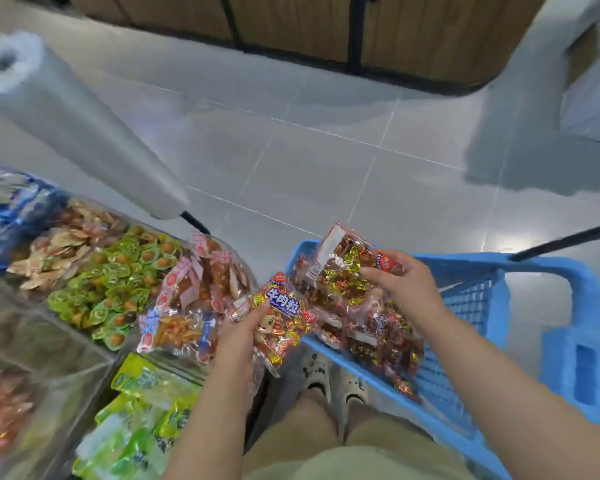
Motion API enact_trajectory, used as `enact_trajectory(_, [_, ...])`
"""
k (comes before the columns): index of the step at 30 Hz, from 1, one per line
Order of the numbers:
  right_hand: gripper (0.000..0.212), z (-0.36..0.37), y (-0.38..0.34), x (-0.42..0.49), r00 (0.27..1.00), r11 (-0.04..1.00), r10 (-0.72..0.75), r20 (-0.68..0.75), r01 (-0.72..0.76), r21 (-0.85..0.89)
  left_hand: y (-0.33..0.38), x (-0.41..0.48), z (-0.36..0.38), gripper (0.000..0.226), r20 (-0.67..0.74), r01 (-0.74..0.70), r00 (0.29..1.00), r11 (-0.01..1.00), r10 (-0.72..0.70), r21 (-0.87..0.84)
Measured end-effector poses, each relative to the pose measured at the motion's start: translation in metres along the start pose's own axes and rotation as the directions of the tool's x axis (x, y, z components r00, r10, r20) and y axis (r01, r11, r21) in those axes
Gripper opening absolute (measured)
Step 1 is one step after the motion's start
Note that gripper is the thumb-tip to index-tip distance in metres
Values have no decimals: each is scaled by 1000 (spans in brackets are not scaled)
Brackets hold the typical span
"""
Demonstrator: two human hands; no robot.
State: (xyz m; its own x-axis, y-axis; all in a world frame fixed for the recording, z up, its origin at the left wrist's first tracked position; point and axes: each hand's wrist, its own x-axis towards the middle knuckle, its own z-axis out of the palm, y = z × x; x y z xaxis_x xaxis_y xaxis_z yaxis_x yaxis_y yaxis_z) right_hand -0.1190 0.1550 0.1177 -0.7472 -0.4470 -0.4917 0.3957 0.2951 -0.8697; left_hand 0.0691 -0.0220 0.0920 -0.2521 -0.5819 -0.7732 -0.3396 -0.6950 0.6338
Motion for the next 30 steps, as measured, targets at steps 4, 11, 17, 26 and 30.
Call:
enact_trajectory(4, [11,51,-19,-12,986,994,-7,164,-11,108,14,-38,-54,84,-180,-154,975,981,132,-116])
enact_trajectory(11, [10,184,-13,-52,848,994,75,524,-107,30,4,-93,-167,23,-388,-338,886,926,254,-167])
enact_trajectory(17, [38,287,1,-109,676,968,234,698,-230,-102,-20,-139,-273,25,-550,-480,786,838,280,-259])
enact_trajectory(26, [33,409,6,-186,760,844,-174,626,442,-303,-31,-172,-426,65,-707,-592,639,781,304,-200])
enact_trajectory(30, [17,458,-7,-193,762,724,-59,645,478,-498,-19,-172,-465,62,-682,-617,638,767,357,-176])
